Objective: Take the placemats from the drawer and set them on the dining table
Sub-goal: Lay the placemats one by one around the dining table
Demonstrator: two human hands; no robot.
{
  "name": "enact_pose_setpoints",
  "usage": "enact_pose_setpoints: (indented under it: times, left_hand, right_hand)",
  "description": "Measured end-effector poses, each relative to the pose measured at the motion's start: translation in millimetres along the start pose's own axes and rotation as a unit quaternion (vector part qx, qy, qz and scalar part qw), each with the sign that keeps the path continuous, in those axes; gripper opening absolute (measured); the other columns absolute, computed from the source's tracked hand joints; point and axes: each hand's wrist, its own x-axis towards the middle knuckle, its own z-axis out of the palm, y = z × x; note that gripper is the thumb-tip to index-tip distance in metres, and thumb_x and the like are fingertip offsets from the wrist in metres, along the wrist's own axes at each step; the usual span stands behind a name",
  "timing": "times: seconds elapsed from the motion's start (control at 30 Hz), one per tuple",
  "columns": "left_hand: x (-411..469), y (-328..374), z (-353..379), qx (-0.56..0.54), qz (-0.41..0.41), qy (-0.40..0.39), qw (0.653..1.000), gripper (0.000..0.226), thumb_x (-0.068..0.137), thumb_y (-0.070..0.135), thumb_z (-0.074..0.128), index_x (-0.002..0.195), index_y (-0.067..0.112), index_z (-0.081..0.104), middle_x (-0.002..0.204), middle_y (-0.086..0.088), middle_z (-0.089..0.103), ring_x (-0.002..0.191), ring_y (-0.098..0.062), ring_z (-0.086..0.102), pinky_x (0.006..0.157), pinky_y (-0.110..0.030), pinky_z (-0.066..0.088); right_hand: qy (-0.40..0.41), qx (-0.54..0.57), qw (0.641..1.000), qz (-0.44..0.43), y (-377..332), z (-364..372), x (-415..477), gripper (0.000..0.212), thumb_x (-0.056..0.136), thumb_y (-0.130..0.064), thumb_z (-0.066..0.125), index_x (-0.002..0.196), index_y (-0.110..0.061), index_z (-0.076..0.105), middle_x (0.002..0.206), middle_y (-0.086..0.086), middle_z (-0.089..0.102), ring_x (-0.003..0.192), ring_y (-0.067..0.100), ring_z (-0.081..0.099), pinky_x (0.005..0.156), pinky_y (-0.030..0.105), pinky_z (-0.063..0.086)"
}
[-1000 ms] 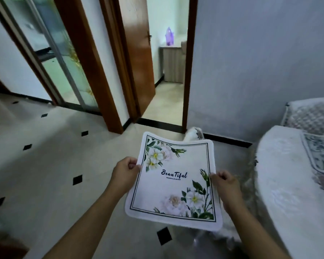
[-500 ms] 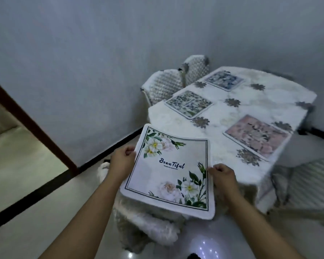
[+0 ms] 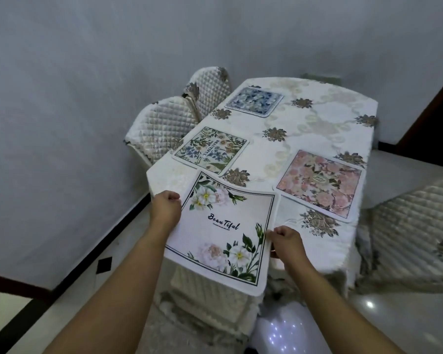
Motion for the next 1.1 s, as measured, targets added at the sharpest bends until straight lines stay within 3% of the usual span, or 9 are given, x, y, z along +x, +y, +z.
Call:
enact_pose_setpoints:
  times: [0.17,0.47,0.63,0.8,0.93,1.03,1.1]
  left_hand:
    - [78,-12,27,0.035,-0.019,-0.015,0.999,0.013,0.079,0.013,0.06,0.084,0.022,0.068,0.095,-0.013,0.072,0.093,-0.037,0.066,0.084,-0.042,0.056]
    - [161,-46,68,0.105,-0.008,-0.086,0.991,0.021,0.085,0.009,0.059,0.104,0.01,0.069,0.108,-0.017,0.069,0.103,-0.035,0.063,0.085,-0.032,0.05]
    - [179,-67,71,0.135,-0.005,-0.127,0.983,0.027,0.087,0.008,0.055,0.112,0.009,0.066,0.117,-0.016,0.066,0.108,-0.035,0.06,0.088,-0.033,0.047]
    - [181,-81,79,0.162,0.02,-0.171,0.972,0.032,0.088,0.008,0.054,0.118,0.006,0.064,0.122,-0.017,0.063,0.112,-0.033,0.058,0.081,-0.027,0.041]
    - [187,-84,88,0.176,0.049,-0.172,0.968,0.025,0.088,0.012,0.056,0.111,0.005,0.064,0.114,-0.016,0.065,0.103,-0.033,0.059,0.076,-0.028,0.039]
    - [192,-84,93,0.185,0.067,-0.163,0.967,0.018,0.089,0.015,0.057,0.1,0.003,0.065,0.102,-0.015,0.067,0.085,-0.028,0.056,0.069,-0.029,0.038]
    - [196,-85,96,0.19,0.077,-0.161,0.965,0.018,0.089,0.015,0.056,0.094,0.001,0.066,0.096,-0.016,0.069,0.086,-0.032,0.061,0.065,-0.029,0.039]
  right_hand:
    - [0.019,0.028,0.999,0.038,-3,33,49,0.022,0.089,-0.013,0.065,0.073,-0.008,0.051,0.071,0.02,0.058,0.064,0.027,0.062,0.06,0.038,0.056]
    - [0.123,-0.031,0.991,0.049,31,87,101,0.034,0.084,-0.022,0.068,0.058,-0.017,0.046,0.055,0.008,0.05,0.056,0.022,0.05,0.062,0.033,0.042]
    - [0.174,-0.058,0.981,0.063,42,100,101,0.031,0.083,-0.024,0.068,0.06,-0.015,0.049,0.057,0.006,0.053,0.059,0.023,0.051,0.064,0.032,0.042]
    - [0.215,-0.11,0.968,0.072,42,102,97,0.023,0.085,-0.023,0.065,0.067,-0.013,0.055,0.066,0.005,0.06,0.07,0.028,0.059,0.068,0.033,0.046]
    - [0.236,-0.145,0.958,0.076,38,104,102,0.023,0.084,-0.018,0.062,0.082,0.004,0.065,0.081,0.02,0.069,0.079,0.033,0.064,0.07,0.035,0.049]
    - [0.247,-0.161,0.952,0.078,36,106,103,0.024,0.085,-0.015,0.061,0.088,0.008,0.067,0.088,0.023,0.07,0.08,0.034,0.062,0.07,0.033,0.046]
    - [0.252,-0.167,0.95,0.08,36,107,105,0.024,0.085,-0.015,0.061,0.087,0.008,0.067,0.088,0.022,0.07,0.078,0.032,0.06,0.072,0.033,0.047]
